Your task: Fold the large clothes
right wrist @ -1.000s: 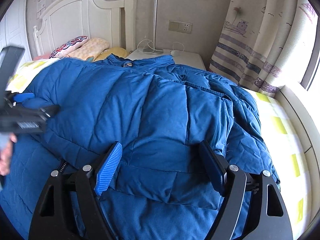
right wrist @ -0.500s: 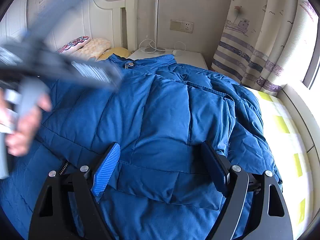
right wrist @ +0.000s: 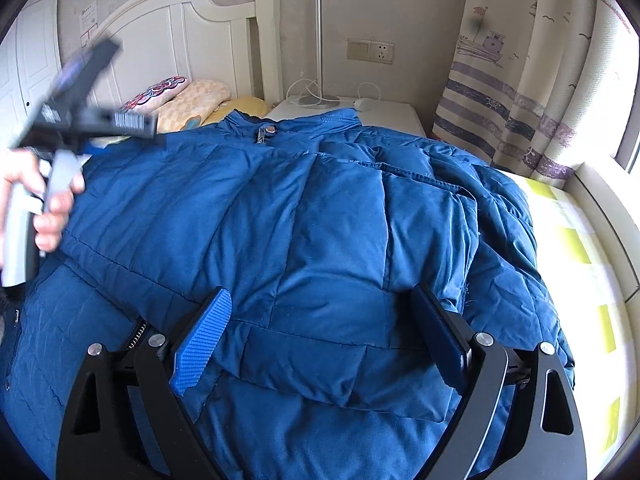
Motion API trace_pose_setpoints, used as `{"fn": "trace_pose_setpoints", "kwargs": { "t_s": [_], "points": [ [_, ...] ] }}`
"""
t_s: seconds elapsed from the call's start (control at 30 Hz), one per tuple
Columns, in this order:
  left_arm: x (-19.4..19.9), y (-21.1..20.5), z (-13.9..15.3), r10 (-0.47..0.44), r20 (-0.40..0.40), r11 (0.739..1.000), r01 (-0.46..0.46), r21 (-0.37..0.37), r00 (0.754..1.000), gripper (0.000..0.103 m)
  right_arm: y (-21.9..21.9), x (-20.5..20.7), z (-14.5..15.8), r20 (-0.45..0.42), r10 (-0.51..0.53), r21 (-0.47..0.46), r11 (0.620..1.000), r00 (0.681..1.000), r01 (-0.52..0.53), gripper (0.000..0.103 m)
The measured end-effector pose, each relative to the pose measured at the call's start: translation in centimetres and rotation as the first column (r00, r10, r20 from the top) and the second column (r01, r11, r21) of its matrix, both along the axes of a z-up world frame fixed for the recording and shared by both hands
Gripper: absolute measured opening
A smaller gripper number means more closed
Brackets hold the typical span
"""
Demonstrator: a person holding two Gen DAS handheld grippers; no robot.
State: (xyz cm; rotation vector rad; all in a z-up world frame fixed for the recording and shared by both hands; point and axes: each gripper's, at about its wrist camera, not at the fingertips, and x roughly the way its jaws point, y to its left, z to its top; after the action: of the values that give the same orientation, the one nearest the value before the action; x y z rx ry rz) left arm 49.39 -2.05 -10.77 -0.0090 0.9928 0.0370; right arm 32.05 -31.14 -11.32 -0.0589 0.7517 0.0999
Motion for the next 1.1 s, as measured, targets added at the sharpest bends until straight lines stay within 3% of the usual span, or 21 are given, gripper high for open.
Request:
{"fn": "trace_pose_setpoints", "kwargs": {
  "t_s": [0.07,0.23,0.3,0.37,0.43,0.47,0.57,0.67,0.77,0.87,0.93,0.97,1.03,1.1],
  "points": [
    [-0.6,-0.3,-0.3,-0.049,0.054,0.998,0.047,0.031,0.997,0.101,0.1,0.0,0.0,-0.001,0.001,-0.006,1.0,1.0,-0.001,0.088],
    [-3.3,-1.3,1.6,0.006,0.091,0.999,-0.009,0.036,0.996,0.1,0.0,0.0,0.0,-0.004,0.0,0.001,1.0,1.0,0.0,0.089],
    [-6.0,-3.4,2.7,-0.084,0.145,0.996,0.082,0.021,0.986,0.101,0.0,0.1,0.0,-0.004,0.001,0.001,1.0,1.0,-0.001,0.089],
    [-8.8,-5.6,2.5,-0.173,0.151,0.983,0.162,0.082,0.973,0.101,0.0,0.1,0.0,-0.005,0.001,0.002,1.0,1.0,-0.001,0.089],
    [-10.3,-7.7,0.4,-0.246,0.108,0.956,0.223,0.188,0.963,0.101,0.0,0.0,0.0,-0.004,0.0,0.004,1.0,1.0,0.0,0.09],
    [-10.9,-8.1,-0.5,-0.258,0.147,0.949,0.222,0.223,0.955,0.101,0.0,0.0,0.0,-0.004,0.001,0.005,1.0,1.0,-0.001,0.09],
    [-10.4,-7.2,-0.7,-0.243,0.131,0.966,0.228,0.122,0.961,0.101,0.0,0.0,0.0,-0.005,0.0,0.002,1.0,1.0,0.0,0.09],
    [-11.3,-6.5,0.0,-0.202,0.075,0.973,0.191,0.133,0.977,0.101,0.1,0.1,-0.1,-0.006,-0.002,0.001,1.0,1.0,0.002,0.09],
    [-15.5,-5.3,1.5,-0.22,0.098,0.972,0.21,0.102,0.971,0.101,-0.1,0.1,-0.1,-0.007,-0.002,0.006,1.0,1.0,0.002,0.09],
    [-19.7,-4.6,0.7,-0.266,0.077,0.957,0.253,0.139,0.961,0.101,-0.1,0.1,-0.1,-0.008,-0.002,0.002,1.0,1.0,0.002,0.09],
    [-21.2,-3.8,-1.7,-0.268,0.031,0.948,0.258,0.184,0.963,0.101,-0.1,0.2,-0.1,-0.008,-0.002,-0.004,1.0,1.0,0.002,0.091],
    [-21.8,-2.8,-2.2,-0.266,0.07,0.958,0.255,0.127,0.962,0.101,0.0,0.1,-0.2,-0.008,-0.004,-0.008,1.0,1.0,0.004,0.091],
    [-21.5,-1.4,-2.3,-0.24,0.056,0.971,0.239,0.025,0.969,0.101,0.3,0.0,-0.2,-0.006,-0.009,-0.025,1.0,1.0,0.009,0.091],
    [-21.4,-1.4,-2.5,-0.234,0.056,0.972,0.232,0.038,0.971,0.101,0.6,0.1,-0.3,-0.007,-0.017,-0.049,0.999,1.0,0.017,0.092]
  ]
}}
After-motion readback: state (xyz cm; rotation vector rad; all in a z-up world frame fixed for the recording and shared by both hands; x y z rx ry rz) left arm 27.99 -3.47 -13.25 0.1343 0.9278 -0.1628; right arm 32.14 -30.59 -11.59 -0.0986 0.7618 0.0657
